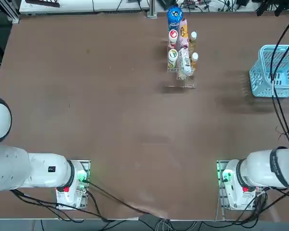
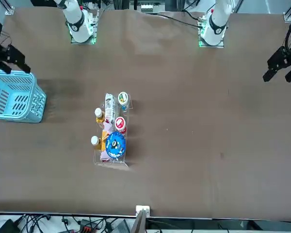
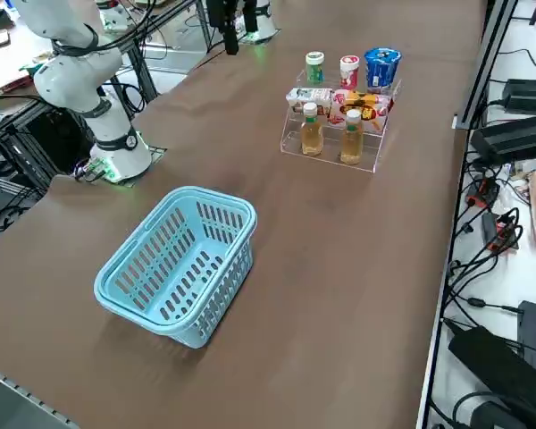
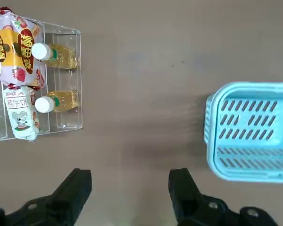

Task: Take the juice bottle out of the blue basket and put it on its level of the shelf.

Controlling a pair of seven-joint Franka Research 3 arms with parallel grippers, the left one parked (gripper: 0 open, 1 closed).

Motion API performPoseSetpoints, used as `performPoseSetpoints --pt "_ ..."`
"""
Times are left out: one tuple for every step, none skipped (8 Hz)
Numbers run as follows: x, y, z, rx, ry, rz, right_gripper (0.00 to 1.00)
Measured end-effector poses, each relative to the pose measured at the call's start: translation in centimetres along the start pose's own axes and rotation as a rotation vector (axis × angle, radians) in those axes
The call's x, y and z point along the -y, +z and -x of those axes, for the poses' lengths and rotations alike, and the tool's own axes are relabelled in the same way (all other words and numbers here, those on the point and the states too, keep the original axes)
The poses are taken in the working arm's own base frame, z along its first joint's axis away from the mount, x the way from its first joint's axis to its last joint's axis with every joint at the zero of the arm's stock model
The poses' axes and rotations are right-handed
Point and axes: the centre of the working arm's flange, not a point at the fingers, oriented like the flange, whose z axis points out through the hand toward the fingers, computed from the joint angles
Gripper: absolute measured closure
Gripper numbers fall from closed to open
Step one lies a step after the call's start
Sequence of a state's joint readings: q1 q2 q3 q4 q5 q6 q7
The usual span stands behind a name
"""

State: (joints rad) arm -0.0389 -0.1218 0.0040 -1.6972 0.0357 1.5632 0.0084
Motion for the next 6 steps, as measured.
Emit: performPoseSetpoints --pt "0.2 -0.1 0.9 -0.001 0.005 0.001 0.0" --pt "0.4 -0.4 1.7 -0.006 0.004 0.003 0.0" --pt "0.5 -0.7 2.1 -0.012 0.001 0.014 0.0" --pt "0.4 -0.9 2.2 -0.016 -0.002 0.037 0.0" --pt "0.3 -0.9 2.2 -0.017 -0.007 0.054 0.0" --pt "0.2 -0.8 2.1 -0.021 -0.008 0.057 0.0"
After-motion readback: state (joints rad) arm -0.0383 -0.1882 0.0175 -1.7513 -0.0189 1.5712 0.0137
